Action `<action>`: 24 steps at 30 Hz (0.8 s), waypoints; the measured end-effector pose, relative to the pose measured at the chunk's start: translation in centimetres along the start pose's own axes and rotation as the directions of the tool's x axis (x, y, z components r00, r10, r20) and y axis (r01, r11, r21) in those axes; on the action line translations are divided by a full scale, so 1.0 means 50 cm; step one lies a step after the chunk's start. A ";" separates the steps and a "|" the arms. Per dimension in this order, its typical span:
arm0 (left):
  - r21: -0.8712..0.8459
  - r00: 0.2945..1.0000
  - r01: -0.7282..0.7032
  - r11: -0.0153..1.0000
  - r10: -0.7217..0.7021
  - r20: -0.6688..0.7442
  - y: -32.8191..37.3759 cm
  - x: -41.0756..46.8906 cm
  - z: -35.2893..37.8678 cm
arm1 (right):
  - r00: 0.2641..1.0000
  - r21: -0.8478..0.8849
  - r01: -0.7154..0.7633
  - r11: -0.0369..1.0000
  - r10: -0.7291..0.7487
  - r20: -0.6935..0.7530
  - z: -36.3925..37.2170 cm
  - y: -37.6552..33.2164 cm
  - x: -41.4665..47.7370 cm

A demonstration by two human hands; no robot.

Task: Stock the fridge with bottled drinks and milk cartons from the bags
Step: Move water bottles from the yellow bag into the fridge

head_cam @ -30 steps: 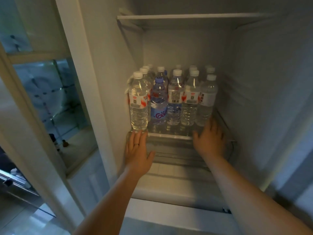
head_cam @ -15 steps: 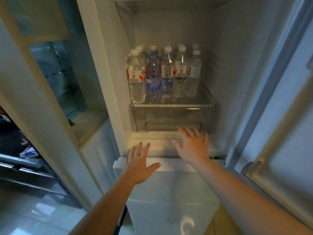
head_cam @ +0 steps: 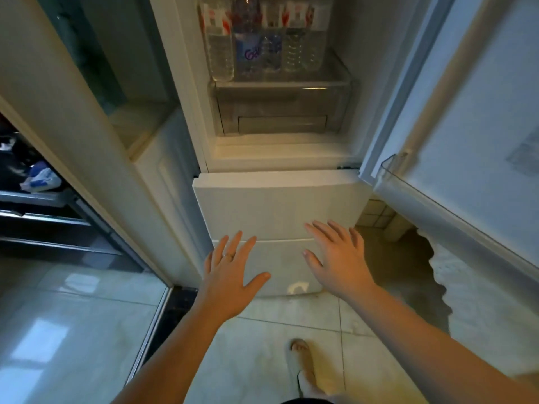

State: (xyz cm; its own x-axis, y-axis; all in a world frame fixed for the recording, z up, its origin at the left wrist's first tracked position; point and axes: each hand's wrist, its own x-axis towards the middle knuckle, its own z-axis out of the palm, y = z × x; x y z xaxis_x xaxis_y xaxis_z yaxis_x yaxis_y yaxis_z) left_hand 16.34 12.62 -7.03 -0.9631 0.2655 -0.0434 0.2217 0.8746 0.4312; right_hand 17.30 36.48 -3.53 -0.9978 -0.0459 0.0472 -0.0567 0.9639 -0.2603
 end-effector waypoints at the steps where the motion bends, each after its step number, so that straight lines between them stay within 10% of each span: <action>1: -0.008 1.000 -0.004 1.000 0.004 0.013 0.007 -0.022 0.011 | 1.000 -0.001 -0.001 1.000 0.001 0.010 0.007 0.006 -0.028; 24: 0.047 0.930 -0.091 0.995 0.068 0.360 0.551 -0.340 0.415 | 0.964 0.094 -0.257 0.962 0.249 0.094 -0.004 0.505 -0.632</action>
State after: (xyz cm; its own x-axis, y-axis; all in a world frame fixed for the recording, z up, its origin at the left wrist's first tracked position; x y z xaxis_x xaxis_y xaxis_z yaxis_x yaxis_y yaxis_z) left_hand 41.97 40.65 -13.11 -0.8262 0.4525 -0.3356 0.3151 0.8650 0.3905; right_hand 47.42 62.34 -11.40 -0.9791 0.1709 -0.1100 0.1992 0.9140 -0.3533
